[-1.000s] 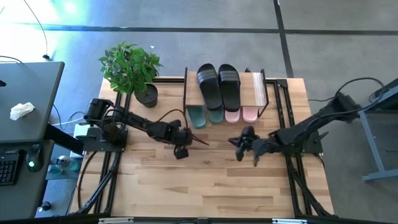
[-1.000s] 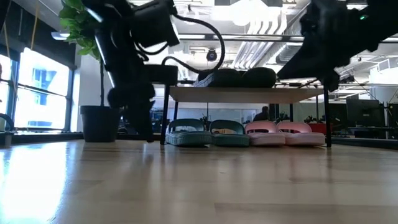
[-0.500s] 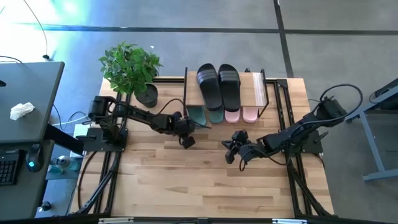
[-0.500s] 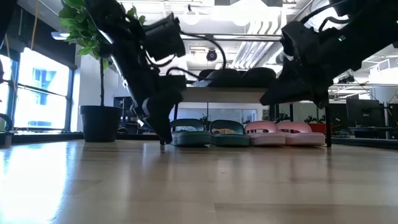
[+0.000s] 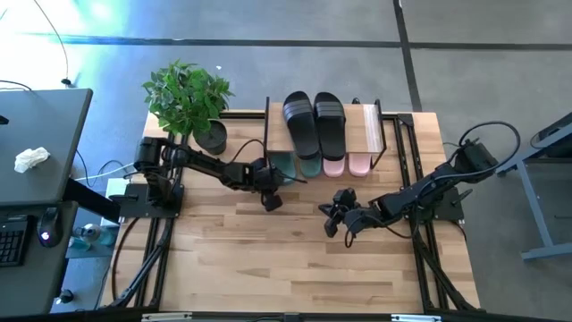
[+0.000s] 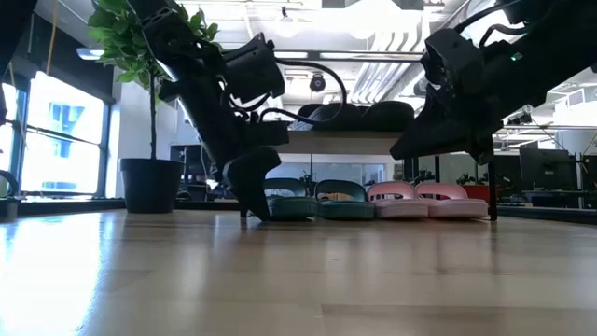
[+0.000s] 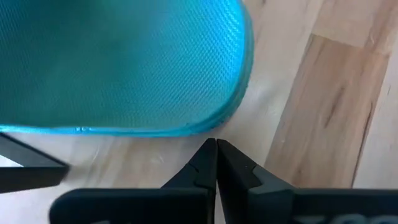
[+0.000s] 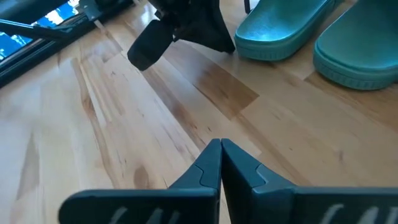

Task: Pick and place slides into the shelf
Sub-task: Put the green slides under the shelf

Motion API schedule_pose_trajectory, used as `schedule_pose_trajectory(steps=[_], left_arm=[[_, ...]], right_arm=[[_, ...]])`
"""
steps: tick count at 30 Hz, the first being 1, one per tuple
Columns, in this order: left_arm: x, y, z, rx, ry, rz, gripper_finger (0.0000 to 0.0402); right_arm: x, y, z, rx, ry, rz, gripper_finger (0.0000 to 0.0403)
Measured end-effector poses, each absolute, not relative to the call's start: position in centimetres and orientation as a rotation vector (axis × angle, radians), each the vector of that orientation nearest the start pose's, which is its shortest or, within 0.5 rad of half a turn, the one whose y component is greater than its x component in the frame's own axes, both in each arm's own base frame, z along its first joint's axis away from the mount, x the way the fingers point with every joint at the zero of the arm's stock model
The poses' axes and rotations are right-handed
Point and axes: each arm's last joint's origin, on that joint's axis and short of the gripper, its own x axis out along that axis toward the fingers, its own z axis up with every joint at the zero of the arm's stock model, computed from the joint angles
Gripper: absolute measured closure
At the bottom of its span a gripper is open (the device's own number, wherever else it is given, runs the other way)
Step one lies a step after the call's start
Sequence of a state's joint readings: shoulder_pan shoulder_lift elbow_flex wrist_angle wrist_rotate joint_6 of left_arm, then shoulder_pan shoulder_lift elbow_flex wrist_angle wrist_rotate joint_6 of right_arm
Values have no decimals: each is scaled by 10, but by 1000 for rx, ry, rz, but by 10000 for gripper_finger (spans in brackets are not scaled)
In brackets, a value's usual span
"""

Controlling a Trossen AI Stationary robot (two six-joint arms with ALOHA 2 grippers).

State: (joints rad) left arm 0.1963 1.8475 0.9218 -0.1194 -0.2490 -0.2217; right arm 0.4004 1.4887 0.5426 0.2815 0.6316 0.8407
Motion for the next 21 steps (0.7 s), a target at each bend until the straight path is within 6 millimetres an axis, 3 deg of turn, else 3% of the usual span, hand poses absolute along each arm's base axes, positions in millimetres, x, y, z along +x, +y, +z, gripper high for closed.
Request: schedule_pose_trajectory(steps=[13,21], left_arm=[[329,73,114,87,1047,405,401],[328,74,114,96,1053,427,401]], right_arm=[[250,85,148,488,413,-457,403],[284,65,117,511,364,-459,403]])
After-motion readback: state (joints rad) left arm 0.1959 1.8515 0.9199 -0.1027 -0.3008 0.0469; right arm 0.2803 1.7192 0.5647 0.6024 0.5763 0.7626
